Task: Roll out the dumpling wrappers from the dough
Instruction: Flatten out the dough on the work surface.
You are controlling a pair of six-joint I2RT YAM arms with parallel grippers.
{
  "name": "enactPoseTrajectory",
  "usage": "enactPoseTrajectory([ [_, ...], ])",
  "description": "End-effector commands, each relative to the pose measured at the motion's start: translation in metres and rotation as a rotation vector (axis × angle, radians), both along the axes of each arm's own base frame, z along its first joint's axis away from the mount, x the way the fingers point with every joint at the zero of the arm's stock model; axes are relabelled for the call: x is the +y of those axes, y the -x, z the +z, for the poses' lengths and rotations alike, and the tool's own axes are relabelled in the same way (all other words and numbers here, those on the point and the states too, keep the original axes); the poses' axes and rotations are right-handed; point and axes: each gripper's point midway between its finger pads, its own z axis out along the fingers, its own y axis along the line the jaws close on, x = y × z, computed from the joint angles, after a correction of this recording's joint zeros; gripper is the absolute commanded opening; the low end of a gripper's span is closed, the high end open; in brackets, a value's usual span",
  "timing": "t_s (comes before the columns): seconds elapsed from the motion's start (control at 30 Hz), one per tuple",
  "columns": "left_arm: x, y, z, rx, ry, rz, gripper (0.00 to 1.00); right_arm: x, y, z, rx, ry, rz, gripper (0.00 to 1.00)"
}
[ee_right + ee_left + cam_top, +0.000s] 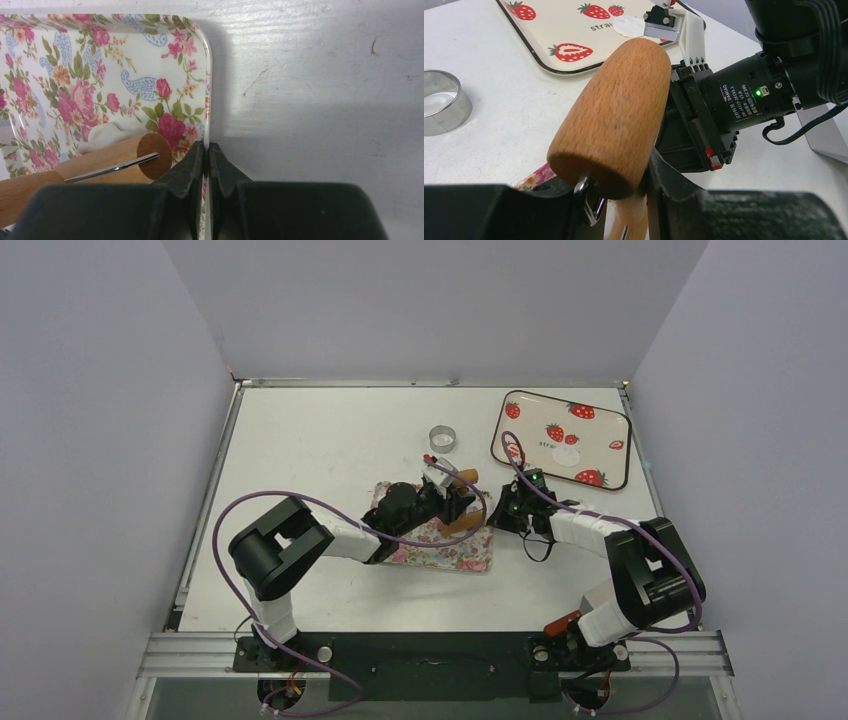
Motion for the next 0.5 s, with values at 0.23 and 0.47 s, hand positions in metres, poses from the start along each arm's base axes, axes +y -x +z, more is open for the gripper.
enactPoseTrajectory([
  [0.23, 0.039, -0.005, -0.081, 0.066, -0.271, 0.033, 0.00, -0.013, -0.014, 0.012, -0.071, 0.028, -0.037, 0.00],
  [0.47, 0.052, 0.007, -0.102, 0.106, -0.313, 0.026, 0.00, -0.013, -0.016, 0.013, -0.071, 0.029, -0.032, 0.00],
])
